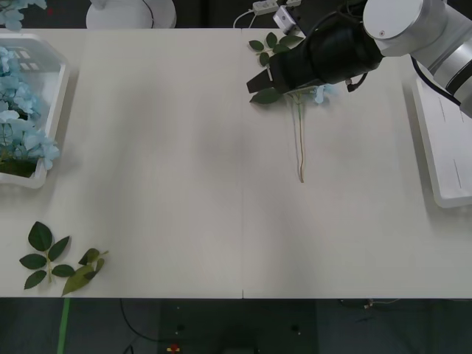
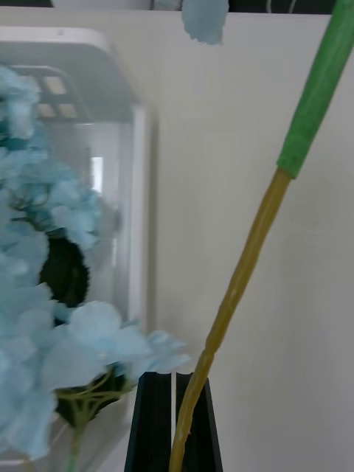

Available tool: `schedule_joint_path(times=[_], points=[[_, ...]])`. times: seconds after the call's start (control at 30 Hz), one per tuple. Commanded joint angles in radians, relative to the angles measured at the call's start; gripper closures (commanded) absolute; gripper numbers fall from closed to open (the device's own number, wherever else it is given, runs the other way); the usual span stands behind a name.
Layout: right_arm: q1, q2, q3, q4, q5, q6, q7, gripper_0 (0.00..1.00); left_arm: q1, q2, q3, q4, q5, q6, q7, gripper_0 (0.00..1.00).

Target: Place the red flowers into the right box and the blue flowers into the left box. If a person shows an open palm, hand one flower to the person first, then continue sorting.

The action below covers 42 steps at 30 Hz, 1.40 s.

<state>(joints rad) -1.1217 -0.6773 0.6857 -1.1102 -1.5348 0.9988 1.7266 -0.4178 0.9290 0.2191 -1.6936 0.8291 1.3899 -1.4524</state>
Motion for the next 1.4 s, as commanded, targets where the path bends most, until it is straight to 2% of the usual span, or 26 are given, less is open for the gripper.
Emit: schedule_joint_path(times=[0.03,0.33,0.63,0.73,1.0,1.2,1.33,1.4], points=[[-0.087,0.002,-0.014,0.093,0.097,0.027,-0.067,0.01,0.059,0.126,0.059,-0.008,-0.097,0.083,0.044,1.00],[-0.092,0.101,-0.014,0.256,0.301,0.034,-0.102,0.01,0.160,0.198,0.085,0.071,-0.255,0.063,0.037,1.00],[-0.092,0.206,-0.017,0.400,0.458,-0.011,-0.117,0.01,0.231,0.200,0.120,0.204,-0.304,-0.134,0.012,0.97],[-0.092,0.234,-0.017,0.435,0.490,-0.037,-0.122,0.01,0.231,0.200,0.120,0.212,-0.315,-0.141,0.009,0.93],[-0.095,0.291,-0.017,0.526,0.519,-0.137,-0.125,0.01,0.229,0.198,0.112,0.196,-0.315,-0.149,-0.002,0.56],[-0.095,0.317,-0.017,0.566,0.541,-0.192,-0.127,0.01,0.229,0.198,0.102,0.158,-0.314,-0.120,-0.010,0.37],[-0.095,0.332,-0.017,0.582,0.555,-0.209,-0.127,0.01,0.229,0.198,0.103,0.103,-0.311,-0.088,-0.013,0.31],[-0.095,0.344,-0.018,0.601,0.564,-0.227,-0.125,0.01,0.231,0.198,0.103,0.040,-0.266,-0.057,-0.010,0.21]])
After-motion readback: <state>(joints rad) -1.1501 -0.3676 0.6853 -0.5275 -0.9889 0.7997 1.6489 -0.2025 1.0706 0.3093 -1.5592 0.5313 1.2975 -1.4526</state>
